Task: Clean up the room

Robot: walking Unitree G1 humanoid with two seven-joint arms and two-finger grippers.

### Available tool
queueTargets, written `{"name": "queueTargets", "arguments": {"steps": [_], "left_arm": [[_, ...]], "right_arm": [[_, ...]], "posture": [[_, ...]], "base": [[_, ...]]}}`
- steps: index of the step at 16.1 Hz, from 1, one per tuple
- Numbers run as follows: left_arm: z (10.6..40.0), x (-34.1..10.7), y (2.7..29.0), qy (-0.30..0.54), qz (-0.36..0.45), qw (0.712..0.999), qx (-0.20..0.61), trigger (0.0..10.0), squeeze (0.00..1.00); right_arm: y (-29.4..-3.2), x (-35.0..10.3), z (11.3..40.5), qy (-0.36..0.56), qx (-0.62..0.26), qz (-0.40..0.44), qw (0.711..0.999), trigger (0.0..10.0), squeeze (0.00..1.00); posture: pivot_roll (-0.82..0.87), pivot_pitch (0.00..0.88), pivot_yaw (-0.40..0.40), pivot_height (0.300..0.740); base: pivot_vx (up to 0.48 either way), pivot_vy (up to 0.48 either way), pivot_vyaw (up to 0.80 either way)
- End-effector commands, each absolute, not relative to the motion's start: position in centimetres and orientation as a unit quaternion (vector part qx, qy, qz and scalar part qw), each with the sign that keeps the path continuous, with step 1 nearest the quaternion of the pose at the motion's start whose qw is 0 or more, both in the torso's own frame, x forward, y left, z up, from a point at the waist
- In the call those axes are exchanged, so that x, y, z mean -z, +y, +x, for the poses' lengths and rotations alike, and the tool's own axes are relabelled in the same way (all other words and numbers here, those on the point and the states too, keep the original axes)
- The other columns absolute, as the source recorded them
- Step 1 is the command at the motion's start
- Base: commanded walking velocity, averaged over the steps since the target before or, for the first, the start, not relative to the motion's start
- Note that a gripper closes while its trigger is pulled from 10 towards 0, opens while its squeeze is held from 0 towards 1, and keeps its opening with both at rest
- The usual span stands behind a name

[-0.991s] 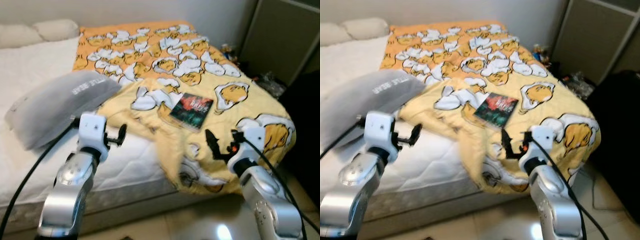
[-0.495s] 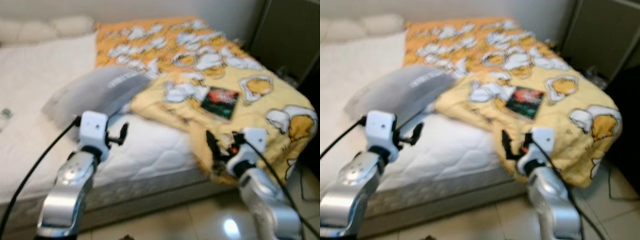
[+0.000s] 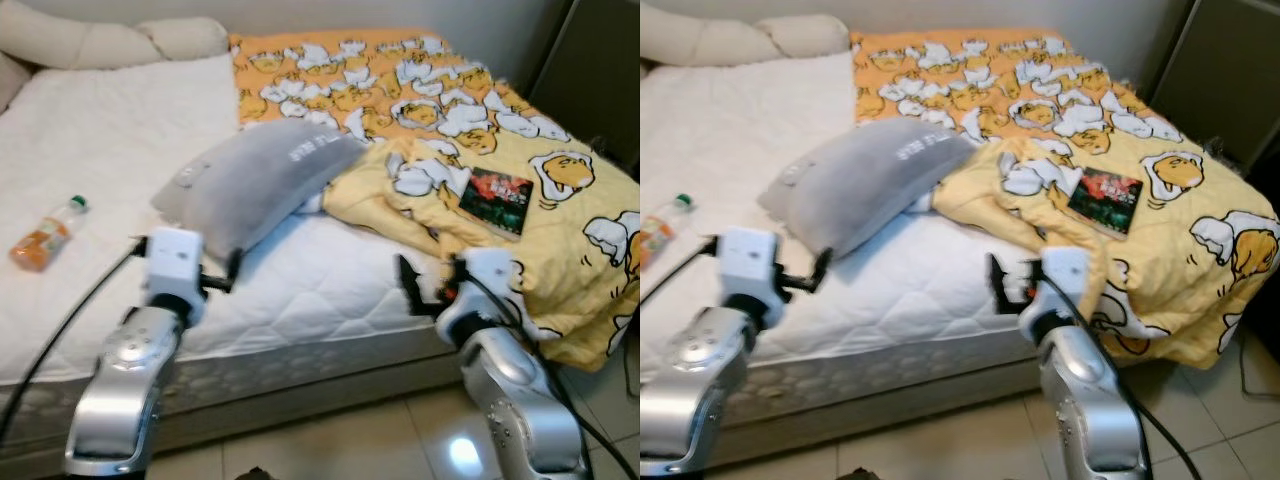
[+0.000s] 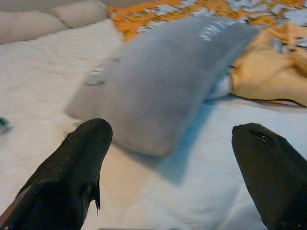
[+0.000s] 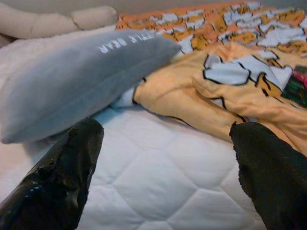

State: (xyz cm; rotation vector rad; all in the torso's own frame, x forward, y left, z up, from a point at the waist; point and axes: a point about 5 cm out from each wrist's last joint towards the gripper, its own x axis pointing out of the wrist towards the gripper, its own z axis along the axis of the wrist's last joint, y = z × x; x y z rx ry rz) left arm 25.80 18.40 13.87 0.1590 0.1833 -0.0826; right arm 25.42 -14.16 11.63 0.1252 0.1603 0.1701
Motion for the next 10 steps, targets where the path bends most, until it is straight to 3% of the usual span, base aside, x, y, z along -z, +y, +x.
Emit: {"name": "queueTargets", "arguments": {"steps": [1,10], "left_arm": [[25.85,-14.05,17.79,0.089,0.079,0.992,0.052,10.0,0.0],[25.64,-14.03,17.74,0.09,0.079,0.992,0.048,10.0,0.0]], "right_arm": [[-15.04,-11.4,25.38,0.084,-0.073,0.056,0.992,10.0,0.0],[-14.89,-11.39,25.46,0.085,-0.09,0.078,0.989,10.0,0.0]], "posture": [[0.02,0.0,0.016,0.74],[0.03,0.0,0.009,0.74]], "base": [[0.0,0.405,0.0],[0.0,0.394,0.0]]}}
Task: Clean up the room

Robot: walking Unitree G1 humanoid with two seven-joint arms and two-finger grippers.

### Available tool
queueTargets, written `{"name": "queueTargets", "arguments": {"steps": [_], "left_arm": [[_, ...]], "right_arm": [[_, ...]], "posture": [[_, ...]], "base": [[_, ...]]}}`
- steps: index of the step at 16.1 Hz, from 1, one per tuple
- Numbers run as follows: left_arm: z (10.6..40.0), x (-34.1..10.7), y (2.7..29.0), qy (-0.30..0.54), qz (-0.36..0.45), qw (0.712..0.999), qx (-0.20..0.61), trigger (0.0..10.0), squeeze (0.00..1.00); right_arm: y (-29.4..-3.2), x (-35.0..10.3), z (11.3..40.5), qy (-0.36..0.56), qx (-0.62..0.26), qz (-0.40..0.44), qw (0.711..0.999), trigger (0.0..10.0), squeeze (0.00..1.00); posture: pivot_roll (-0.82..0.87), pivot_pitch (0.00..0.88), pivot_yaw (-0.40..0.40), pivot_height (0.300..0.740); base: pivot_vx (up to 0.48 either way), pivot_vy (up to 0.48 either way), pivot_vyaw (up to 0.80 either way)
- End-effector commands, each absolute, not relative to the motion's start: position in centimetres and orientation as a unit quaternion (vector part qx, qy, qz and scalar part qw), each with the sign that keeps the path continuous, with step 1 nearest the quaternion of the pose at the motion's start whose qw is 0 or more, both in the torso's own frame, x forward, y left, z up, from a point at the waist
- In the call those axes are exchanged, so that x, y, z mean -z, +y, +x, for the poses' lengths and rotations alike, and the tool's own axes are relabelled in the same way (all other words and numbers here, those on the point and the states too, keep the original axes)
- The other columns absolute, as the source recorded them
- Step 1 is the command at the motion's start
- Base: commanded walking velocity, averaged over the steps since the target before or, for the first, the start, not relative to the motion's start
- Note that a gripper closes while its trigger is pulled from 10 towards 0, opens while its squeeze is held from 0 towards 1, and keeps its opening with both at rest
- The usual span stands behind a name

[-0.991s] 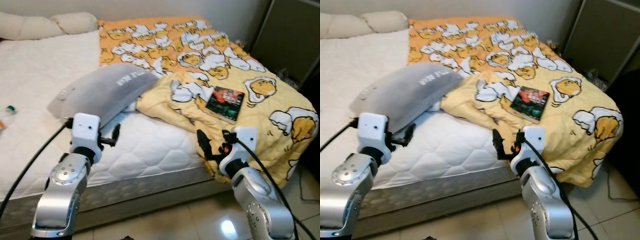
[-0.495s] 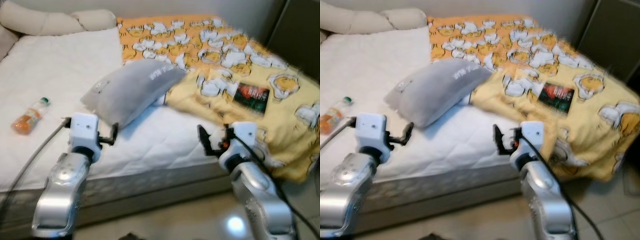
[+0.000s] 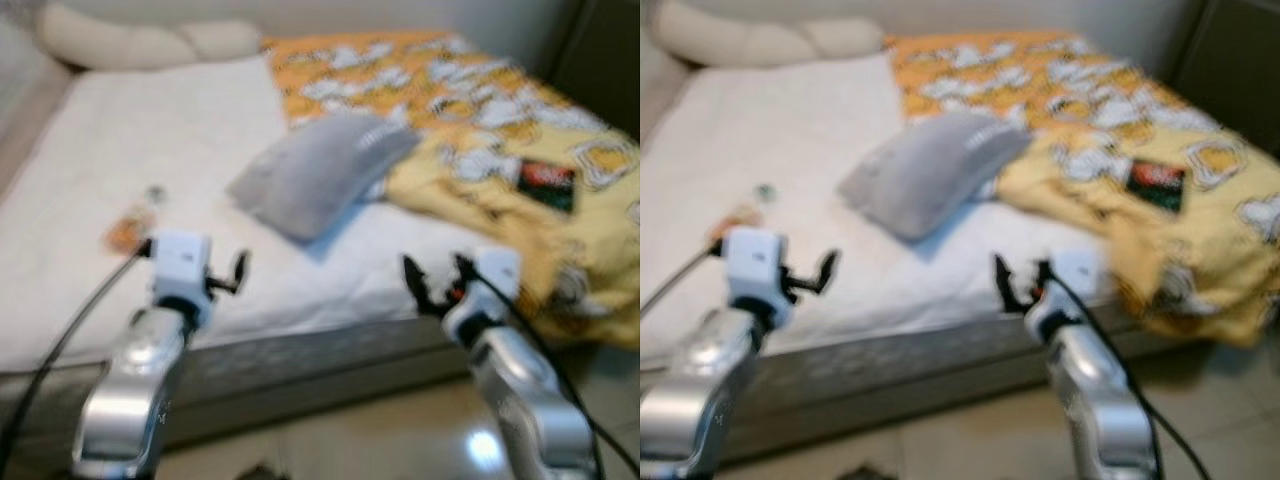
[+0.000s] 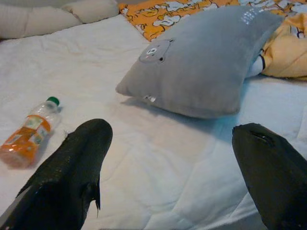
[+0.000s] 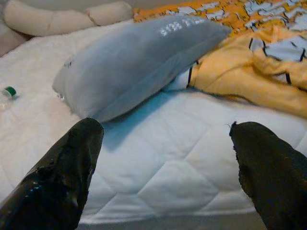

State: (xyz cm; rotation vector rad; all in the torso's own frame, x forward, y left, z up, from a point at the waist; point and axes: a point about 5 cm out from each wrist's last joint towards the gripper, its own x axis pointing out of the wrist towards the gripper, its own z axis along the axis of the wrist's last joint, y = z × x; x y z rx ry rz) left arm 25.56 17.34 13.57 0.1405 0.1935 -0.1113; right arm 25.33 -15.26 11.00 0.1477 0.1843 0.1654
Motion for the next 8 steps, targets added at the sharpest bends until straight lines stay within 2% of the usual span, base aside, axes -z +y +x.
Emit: {"name": "queueTargets", "arguments": {"steps": [1,8], "left_arm": [[25.66,-14.04,17.71,0.09,0.08,0.992,0.049,10.0,0.0],[25.67,-14.14,17.89,0.089,0.08,0.992,0.043,10.0,0.0]], "right_arm": [[-14.67,-11.33,25.4,0.087,-0.094,0.08,0.989,10.0,0.0],[-14.41,-11.37,25.6,0.087,-0.108,0.082,0.987,10.0,0.0]], "posture": [[0.03,0.0,0.007,0.74],[0.04,0.0,0.003,0.74]], "base": [[0.0,0.394,0.0],[0.0,0.394,0.0]]}}
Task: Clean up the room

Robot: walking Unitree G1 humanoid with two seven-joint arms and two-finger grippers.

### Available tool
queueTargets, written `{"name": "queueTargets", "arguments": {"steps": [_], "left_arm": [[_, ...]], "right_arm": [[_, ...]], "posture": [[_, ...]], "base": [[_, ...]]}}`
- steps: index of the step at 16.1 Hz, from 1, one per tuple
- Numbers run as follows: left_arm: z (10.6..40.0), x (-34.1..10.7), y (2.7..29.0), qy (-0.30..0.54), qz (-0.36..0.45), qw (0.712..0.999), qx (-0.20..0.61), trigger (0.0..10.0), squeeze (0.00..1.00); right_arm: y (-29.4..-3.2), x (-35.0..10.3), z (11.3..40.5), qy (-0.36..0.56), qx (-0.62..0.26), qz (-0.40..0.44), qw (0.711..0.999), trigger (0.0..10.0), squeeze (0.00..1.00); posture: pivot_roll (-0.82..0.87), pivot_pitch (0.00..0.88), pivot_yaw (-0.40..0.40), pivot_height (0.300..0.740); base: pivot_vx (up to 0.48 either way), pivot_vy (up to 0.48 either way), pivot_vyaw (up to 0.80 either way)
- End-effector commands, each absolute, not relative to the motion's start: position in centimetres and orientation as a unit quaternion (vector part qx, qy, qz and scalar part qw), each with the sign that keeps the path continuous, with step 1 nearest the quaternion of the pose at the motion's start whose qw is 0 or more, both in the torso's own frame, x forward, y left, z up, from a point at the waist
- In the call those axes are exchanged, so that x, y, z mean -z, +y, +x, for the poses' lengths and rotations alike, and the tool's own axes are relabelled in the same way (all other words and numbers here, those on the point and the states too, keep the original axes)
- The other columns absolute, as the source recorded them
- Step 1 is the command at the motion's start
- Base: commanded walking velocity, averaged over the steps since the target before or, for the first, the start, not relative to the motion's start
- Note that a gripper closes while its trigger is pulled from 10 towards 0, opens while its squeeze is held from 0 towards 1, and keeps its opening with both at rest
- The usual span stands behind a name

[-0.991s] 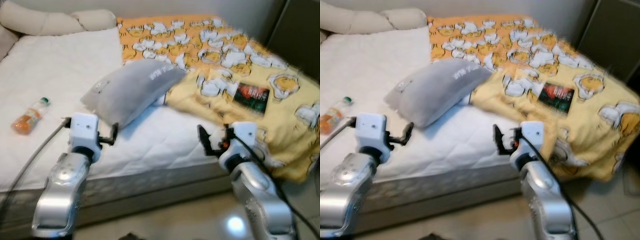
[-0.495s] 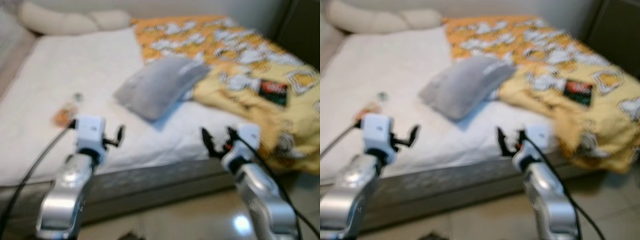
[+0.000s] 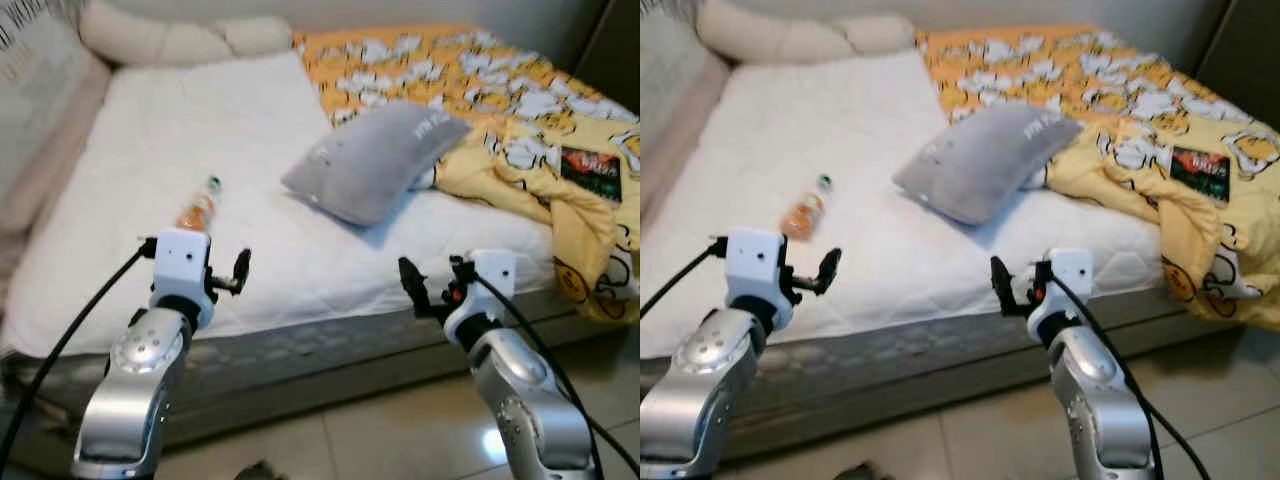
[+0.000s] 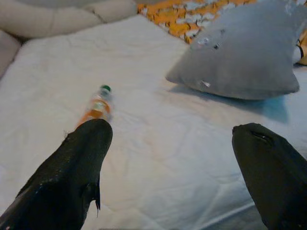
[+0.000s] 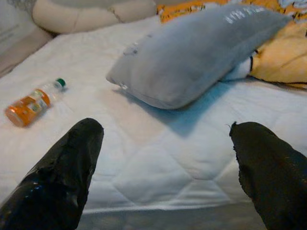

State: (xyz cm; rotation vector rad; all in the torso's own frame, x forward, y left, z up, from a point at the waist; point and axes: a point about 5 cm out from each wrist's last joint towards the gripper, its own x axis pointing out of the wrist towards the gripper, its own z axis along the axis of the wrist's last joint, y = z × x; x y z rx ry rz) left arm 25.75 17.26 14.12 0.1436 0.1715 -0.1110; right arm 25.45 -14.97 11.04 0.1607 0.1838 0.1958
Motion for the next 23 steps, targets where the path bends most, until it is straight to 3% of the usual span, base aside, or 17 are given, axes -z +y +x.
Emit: {"name": "queueTargets", "arguments": {"steps": [1,4,12,20,23], "left_arm": [[25.71,-14.19,17.91,0.088,0.08,0.992,0.043,10.0,0.0],[25.84,-14.35,17.93,0.082,0.079,0.993,0.044,10.0,0.0],[26.12,-14.73,17.6,0.067,0.094,0.992,0.05,10.0,0.0],[26.08,-14.71,17.49,0.063,0.092,0.993,0.049,10.0,0.0],[26.13,-14.63,17.38,0.063,0.091,0.993,0.051,10.0,0.0]], "right_arm": [[-14.35,-11.34,25.62,0.087,-0.109,0.083,0.987,10.0,0.0],[-14.18,-11.33,25.69,0.086,-0.111,0.085,0.986,10.0,0.0],[-13.91,-11.43,25.78,0.084,-0.128,0.07,0.986,10.0,0.0],[-14.04,-11.39,26.0,0.083,-0.132,0.065,0.986,10.0,0.0],[-14.28,-11.41,26.16,0.082,-0.124,0.067,0.987,10.0,0.0]], "posture": [[0.04,0.0,0.004,0.74],[0.04,0.0,0.007,0.74],[0.05,0.0,-0.002,0.74],[0.05,0.0,-0.012,0.74],[0.04,0.0,-0.01,0.74]], "base": [[0.0,0.394,0.0],[0.0,0.391,0.0],[0.0,0.0,0.0],[0.366,0.0,0.69],[0.39,0.0,0.0]]}}
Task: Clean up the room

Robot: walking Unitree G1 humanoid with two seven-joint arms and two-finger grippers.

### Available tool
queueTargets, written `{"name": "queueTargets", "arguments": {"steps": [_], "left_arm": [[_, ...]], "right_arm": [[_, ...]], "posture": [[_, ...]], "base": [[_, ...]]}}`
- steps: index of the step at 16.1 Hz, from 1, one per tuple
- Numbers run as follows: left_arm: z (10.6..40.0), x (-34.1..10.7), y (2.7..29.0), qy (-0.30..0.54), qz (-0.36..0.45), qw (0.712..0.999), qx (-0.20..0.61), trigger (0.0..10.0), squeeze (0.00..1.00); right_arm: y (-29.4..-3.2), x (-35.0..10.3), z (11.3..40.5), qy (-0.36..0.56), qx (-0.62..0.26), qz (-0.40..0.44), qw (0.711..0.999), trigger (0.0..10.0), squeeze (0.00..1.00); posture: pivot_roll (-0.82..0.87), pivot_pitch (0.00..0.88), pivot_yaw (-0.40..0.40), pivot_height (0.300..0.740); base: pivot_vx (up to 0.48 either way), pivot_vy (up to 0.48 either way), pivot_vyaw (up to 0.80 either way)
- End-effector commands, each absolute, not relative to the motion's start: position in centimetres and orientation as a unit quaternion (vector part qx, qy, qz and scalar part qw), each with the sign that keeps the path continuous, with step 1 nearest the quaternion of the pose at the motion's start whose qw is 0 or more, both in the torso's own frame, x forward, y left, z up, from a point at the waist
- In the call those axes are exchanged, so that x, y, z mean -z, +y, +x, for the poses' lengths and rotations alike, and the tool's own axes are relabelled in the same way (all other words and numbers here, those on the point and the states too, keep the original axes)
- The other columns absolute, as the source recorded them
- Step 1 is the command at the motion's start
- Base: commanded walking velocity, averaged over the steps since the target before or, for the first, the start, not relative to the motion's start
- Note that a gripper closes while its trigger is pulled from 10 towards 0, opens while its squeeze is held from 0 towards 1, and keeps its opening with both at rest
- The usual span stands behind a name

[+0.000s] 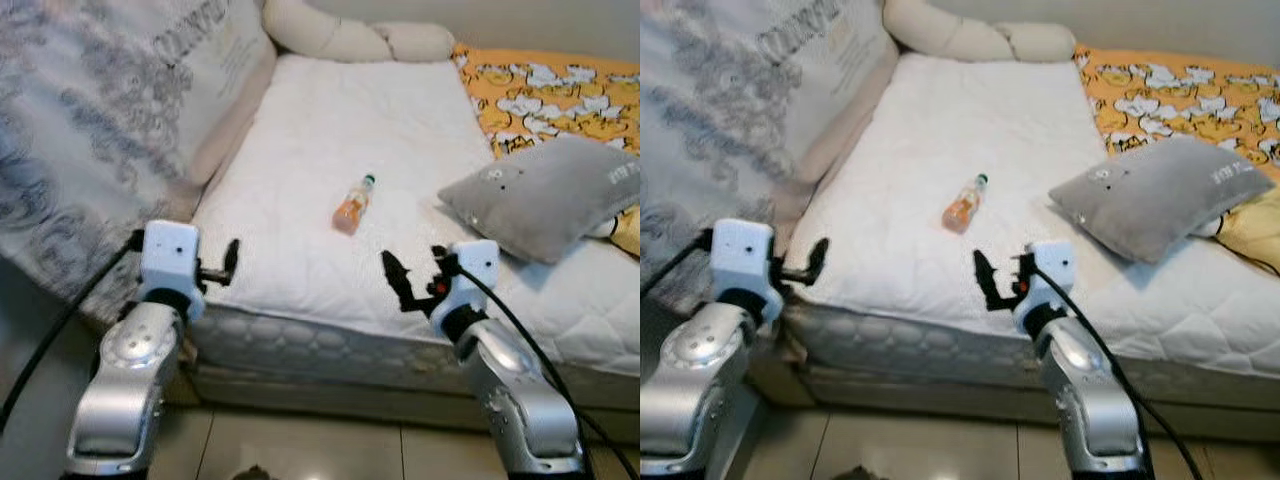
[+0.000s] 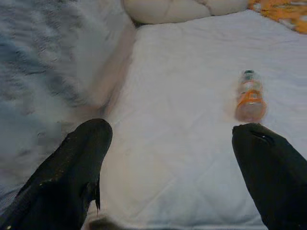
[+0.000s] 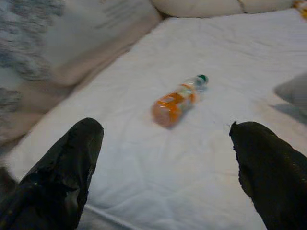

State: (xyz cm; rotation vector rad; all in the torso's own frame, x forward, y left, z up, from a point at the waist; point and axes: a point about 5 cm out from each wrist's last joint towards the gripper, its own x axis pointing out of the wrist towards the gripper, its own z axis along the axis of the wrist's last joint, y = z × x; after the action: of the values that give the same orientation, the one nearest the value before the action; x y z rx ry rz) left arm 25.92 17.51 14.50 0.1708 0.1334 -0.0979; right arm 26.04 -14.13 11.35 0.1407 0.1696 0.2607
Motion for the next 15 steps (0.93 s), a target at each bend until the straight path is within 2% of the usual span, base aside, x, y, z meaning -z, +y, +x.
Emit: {"name": "queueTargets", "arguments": {"steps": [1,3,6,15], "left_arm": [[26.14,-14.62,17.34,0.063,0.091,0.992,0.052,10.0,0.0],[26.19,-14.61,17.29,0.063,0.089,0.993,0.052,10.0,0.0],[26.19,-14.62,17.39,0.062,0.087,0.993,0.048,10.0,0.0],[26.2,-14.61,17.45,0.063,0.089,0.993,0.047,10.0,0.0]], "right_arm": [[-14.31,-11.43,26.21,0.082,-0.124,0.066,0.987,10.0,0.0],[-14.31,-11.48,26.36,0.083,-0.124,0.049,0.988,10.0,0.0],[-14.27,-11.48,26.51,0.082,-0.125,0.057,0.987,10.0,0.0],[-14.16,-11.32,26.66,0.09,-0.111,0.071,0.987,10.0,0.0]], "posture": [[0.04,0.0,-0.011,0.74],[0.04,0.0,-0.016,0.74],[0.05,0.0,-0.019,0.74],[0.05,0.0,-0.012,0.74]], "base": [[0.39,0.0,0.0],[0.39,0.0,0.0],[0.389,0.0,0.68],[0.379,0.0,0.0]]}}
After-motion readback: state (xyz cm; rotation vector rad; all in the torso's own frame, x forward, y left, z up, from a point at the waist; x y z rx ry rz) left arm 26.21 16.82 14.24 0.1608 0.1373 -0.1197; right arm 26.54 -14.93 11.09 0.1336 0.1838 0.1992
